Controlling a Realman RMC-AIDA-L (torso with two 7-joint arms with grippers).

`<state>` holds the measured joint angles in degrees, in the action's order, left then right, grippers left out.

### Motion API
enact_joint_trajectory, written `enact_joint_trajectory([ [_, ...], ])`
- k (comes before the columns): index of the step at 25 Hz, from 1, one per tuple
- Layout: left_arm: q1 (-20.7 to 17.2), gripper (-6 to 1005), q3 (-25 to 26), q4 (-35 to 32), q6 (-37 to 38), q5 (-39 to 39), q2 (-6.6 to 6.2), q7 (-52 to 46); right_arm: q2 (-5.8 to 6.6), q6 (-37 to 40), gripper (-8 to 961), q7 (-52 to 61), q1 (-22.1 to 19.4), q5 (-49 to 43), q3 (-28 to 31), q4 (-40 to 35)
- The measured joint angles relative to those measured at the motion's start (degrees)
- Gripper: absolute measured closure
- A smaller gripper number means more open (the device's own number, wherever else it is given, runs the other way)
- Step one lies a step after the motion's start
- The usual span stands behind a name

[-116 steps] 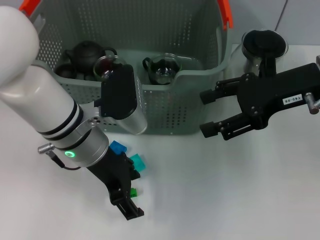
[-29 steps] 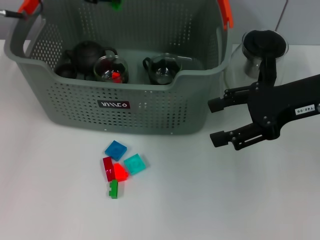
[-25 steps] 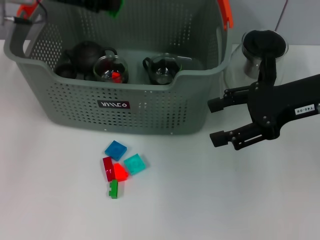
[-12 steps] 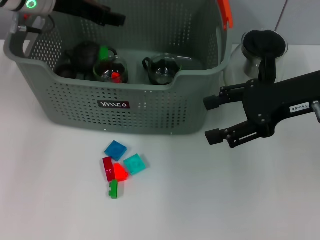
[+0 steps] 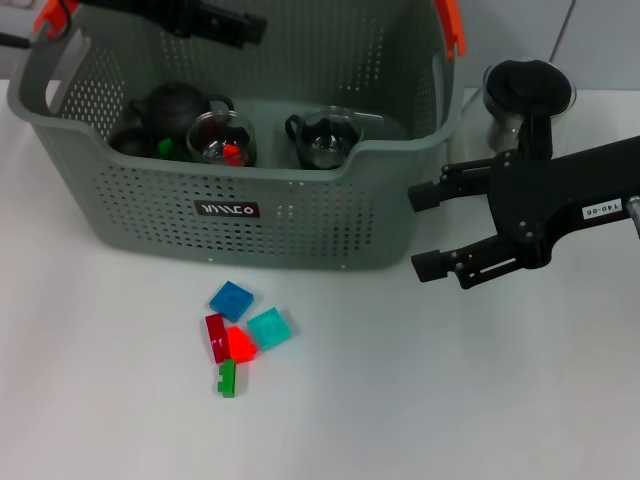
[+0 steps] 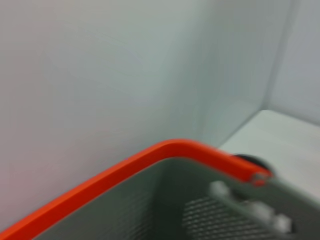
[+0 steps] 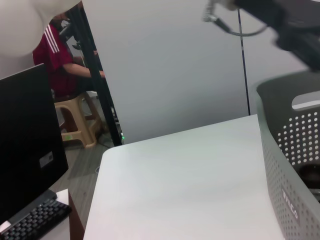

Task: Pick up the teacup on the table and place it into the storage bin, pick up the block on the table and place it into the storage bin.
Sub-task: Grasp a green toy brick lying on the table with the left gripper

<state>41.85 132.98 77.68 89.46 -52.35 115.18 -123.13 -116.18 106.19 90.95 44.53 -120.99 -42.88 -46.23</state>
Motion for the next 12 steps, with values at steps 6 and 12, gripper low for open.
enact_joint_trajectory([
  [6,-5.63,112,0.91,10.86,13.83,-8.94,2.58,0.95,0.03,-0.02,41,-0.19,-0.44,1.15,0.02,0.00],
  [12,-11.09,98,1.02,11.55,25.02,-16.14,3.93,4.06,0.11,-0.02,42,-0.32,-0.85,1.84,0.02,0.00],
])
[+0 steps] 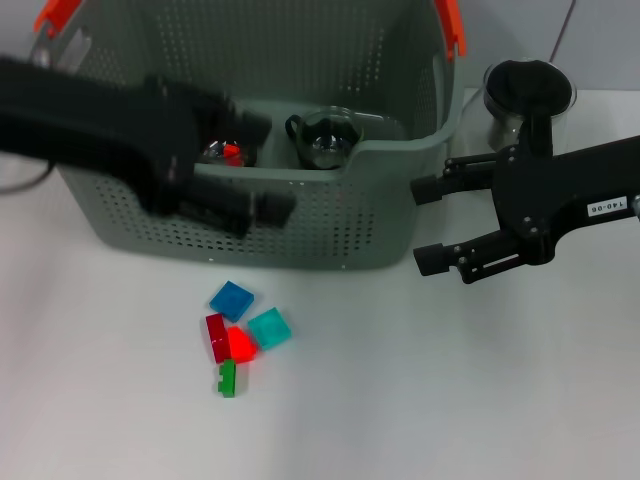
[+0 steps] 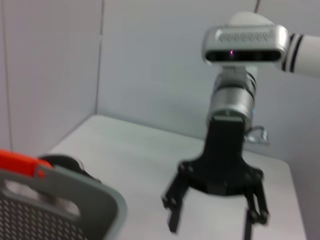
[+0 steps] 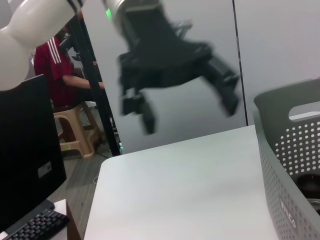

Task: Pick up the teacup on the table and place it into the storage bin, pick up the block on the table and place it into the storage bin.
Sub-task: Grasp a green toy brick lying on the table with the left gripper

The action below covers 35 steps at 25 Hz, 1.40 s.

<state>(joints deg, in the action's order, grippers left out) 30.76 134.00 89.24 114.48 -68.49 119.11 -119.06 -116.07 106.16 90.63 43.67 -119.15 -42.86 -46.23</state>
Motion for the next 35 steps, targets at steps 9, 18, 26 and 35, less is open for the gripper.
enact_joint_trajectory([
  [9,-2.71,98,-3.07,-12.95,-0.47,5.31,-0.07,12.54,-0.82,-0.80,42,-1.03,-0.01,0.18,-0.11,0.17],
  [18,-0.91,98,-5.72,-21.58,-3.54,16.01,-0.36,24.05,-1.46,-2.20,41,-0.88,1.57,0.09,-0.53,2.38],
  [26,1.68,98,-12.02,-28.56,-11.16,23.41,0.15,27.35,-1.01,-2.62,41,-0.03,2.04,-0.66,-3.65,4.50],
  [35,3.71,99,-13.72,-34.43,-16.90,27.27,0.35,29.56,-0.70,-4.41,41,1.11,1.75,-2.12,-4.94,5.61],
])
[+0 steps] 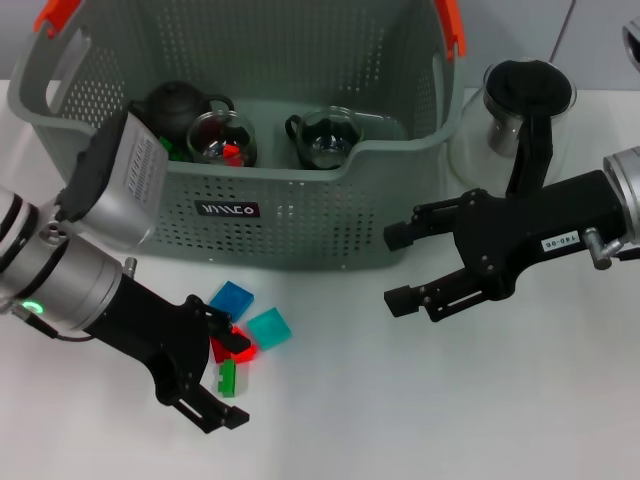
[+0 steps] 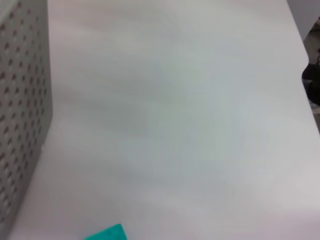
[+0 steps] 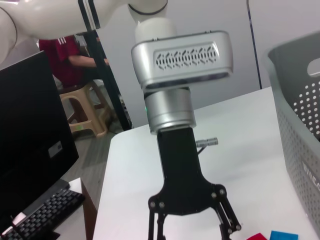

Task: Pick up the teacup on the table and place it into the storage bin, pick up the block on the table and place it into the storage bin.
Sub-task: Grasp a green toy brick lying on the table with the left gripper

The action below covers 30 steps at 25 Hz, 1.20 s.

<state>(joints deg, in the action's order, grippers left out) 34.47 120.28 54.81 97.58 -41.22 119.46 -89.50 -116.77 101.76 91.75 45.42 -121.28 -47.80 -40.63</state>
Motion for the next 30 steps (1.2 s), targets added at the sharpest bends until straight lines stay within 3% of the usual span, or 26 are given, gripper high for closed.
enact_joint_trajectory([
  [15,0.26,99,-0.03,-5.29,-6.07,1.34,-0.60,1.25,-0.56,-1.65,42,0.54,1.62,0.39,-0.01,0.41],
  [30,0.65,99,0.23,-4.40,-0.06,1.24,-0.27,1.15,-0.41,-1.65,41,0.54,1.78,0.46,0.25,0.28],
])
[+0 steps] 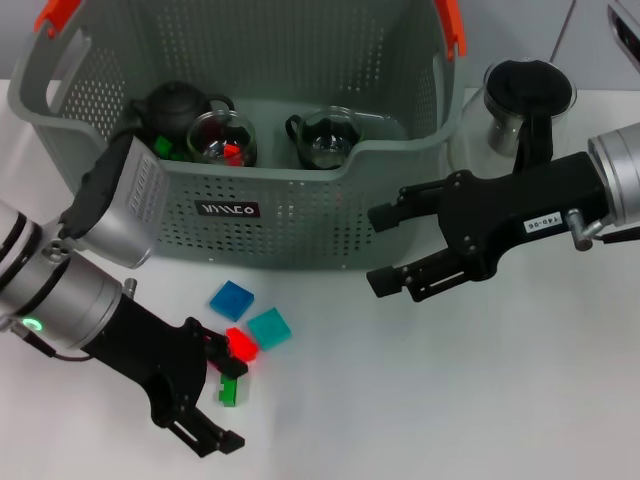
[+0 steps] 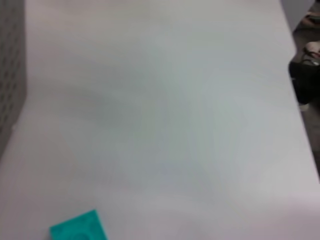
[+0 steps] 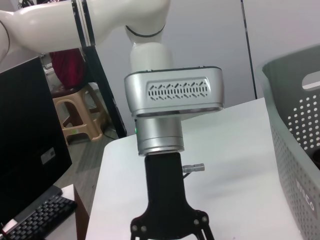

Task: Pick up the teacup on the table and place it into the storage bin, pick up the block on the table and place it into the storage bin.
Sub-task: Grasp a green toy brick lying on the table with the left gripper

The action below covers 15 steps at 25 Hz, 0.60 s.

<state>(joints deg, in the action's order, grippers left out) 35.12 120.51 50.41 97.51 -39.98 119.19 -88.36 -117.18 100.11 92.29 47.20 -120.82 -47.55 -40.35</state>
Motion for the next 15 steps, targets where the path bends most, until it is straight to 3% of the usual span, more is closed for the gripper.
enact_joint_trajectory([
  [15,0.07,98,0.00,0.70,-1.55,0.20,-0.19,0.10,0.09,0.03,41,0.29,0.01,0.21,0.15,-0.36],
])
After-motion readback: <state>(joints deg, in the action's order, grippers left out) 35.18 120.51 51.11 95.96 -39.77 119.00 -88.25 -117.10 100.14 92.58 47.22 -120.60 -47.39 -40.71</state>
